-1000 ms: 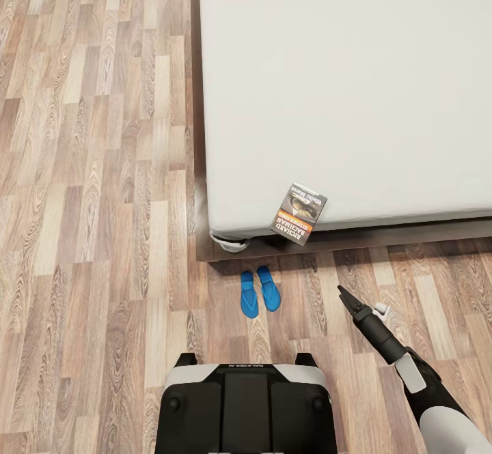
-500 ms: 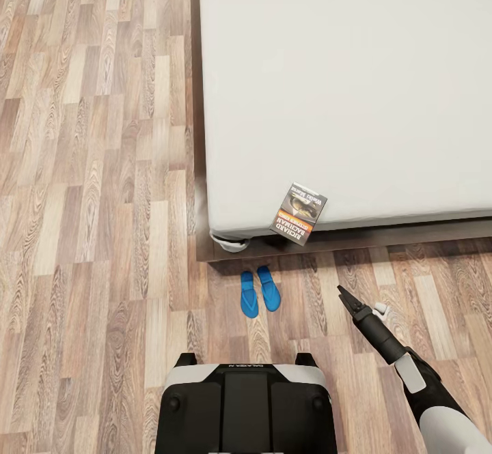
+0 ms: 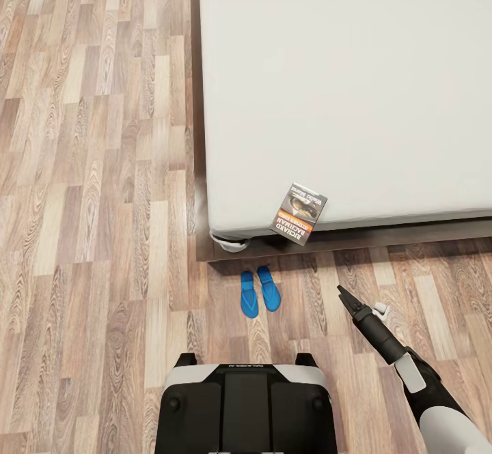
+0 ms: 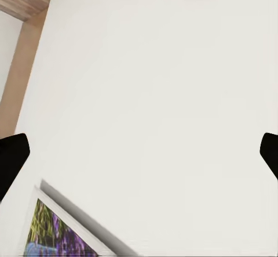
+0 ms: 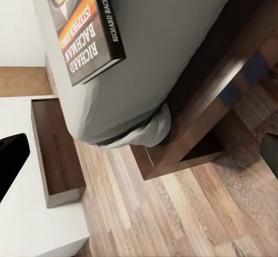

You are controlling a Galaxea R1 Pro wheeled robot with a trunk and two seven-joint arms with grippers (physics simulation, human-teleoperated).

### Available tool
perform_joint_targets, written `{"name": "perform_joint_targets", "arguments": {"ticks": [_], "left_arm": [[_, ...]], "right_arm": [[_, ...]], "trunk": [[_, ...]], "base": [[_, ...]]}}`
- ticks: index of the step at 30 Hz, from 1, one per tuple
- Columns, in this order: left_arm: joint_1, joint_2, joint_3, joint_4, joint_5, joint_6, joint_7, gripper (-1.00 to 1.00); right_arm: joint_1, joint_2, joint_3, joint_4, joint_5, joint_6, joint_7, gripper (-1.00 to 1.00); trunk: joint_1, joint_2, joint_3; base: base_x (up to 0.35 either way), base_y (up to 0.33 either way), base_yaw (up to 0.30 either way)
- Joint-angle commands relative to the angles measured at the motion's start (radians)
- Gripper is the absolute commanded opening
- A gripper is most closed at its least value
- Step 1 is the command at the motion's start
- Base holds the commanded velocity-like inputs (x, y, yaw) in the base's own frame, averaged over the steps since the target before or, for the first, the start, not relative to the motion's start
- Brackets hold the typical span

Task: In the bedroom, move the book from the bed onto either nightstand, and place the two sandals side by side next to the bed.

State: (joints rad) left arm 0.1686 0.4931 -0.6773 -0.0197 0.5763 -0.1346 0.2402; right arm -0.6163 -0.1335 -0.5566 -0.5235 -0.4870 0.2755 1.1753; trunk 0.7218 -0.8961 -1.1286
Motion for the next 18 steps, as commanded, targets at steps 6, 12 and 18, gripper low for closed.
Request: {"name": "perform_joint_targets", "arguments": {"ticks": [6, 12, 18], "left_arm": [[0.014, -0.011, -0.008, 0.014, 0.009, -0.002, 0.004, 1.00], [0.019, -0.017, -0.008, 0.022, 0.009, -0.002, 0.005, 1.00], [0.021, -0.024, -0.008, 0.026, 0.008, -0.002, 0.005, 1.00]], "right_arm": [[0.000, 0.001, -0.002, 0.001, -0.004, 0.011, 0.002, 1.00], [0.000, 0.002, -0.002, 0.002, -0.004, 0.010, 0.000, 1.00], [-0.001, 0.003, -0.002, 0.002, -0.004, 0.010, -0.001, 1.00]], "trunk": [[0.023, -0.043, -0.019], [0.031, -0.057, -0.026], [0.031, -0.057, -0.026]], "base": [[0.000, 0.000, 0.000], [0.000, 0.000, 0.000], [0.000, 0.000, 0.000]]}}
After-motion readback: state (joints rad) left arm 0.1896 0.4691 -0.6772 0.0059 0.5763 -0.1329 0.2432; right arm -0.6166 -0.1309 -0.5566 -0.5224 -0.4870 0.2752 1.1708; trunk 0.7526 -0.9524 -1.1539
